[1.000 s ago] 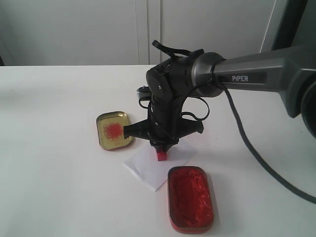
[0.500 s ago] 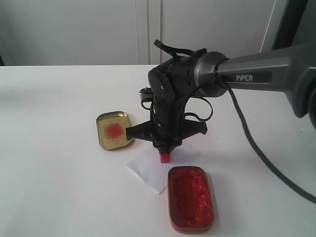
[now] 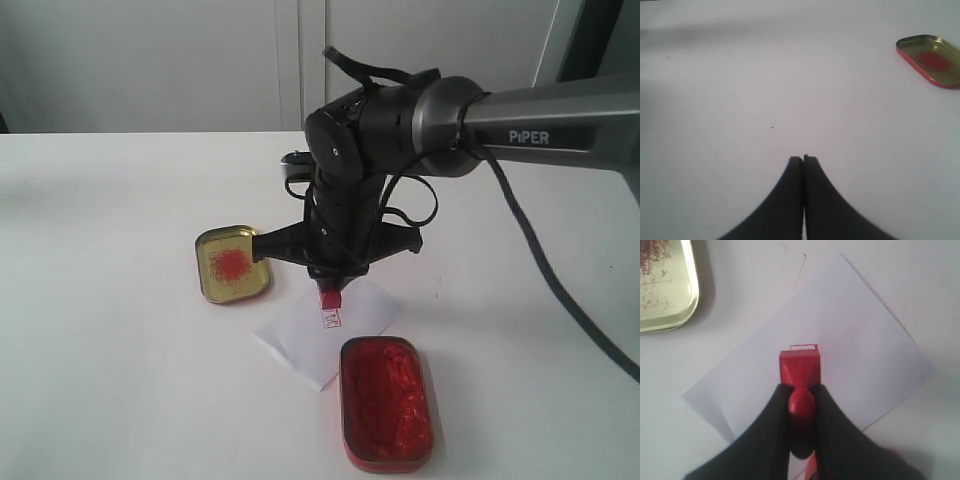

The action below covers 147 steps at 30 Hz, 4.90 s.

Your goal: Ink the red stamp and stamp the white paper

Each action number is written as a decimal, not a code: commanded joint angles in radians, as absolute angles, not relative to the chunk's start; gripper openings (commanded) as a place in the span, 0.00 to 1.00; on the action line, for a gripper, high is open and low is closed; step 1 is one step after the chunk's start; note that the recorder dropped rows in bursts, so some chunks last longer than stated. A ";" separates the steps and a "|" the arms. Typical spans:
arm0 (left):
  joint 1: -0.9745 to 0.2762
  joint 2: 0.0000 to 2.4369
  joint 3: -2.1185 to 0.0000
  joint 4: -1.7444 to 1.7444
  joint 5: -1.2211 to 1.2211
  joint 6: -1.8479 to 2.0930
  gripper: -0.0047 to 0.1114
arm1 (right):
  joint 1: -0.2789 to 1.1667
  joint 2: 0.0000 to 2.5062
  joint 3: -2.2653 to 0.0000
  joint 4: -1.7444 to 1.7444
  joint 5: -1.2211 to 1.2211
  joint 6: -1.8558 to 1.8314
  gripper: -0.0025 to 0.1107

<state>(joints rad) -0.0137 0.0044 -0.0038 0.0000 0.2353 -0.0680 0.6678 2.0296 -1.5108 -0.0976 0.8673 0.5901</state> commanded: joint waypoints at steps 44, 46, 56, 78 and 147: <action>-0.013 0.000 0.000 0.000 0.233 -0.070 0.04 | 0.421 2.059 -1.504 0.693 0.527 0.021 0.02; -0.013 0.000 0.000 0.000 0.233 -0.070 0.04 | 0.407 2.083 -1.504 0.760 0.537 -0.037 0.02; -0.013 0.000 0.000 0.000 0.233 -0.070 0.04 | 0.317 2.238 -1.504 1.250 0.615 -0.418 0.02; -0.013 0.000 0.000 0.000 0.233 -0.070 0.04 | 0.317 2.320 -1.504 1.437 0.614 -0.554 0.32; -0.013 0.000 0.000 0.000 0.233 -0.070 0.04 | 0.308 2.097 -1.504 0.872 0.655 -0.429 0.02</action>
<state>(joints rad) -0.0137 0.0044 -0.0038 0.0000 0.2353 -0.0680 0.3200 2.1226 -1.5108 0.9413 0.6191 -0.4566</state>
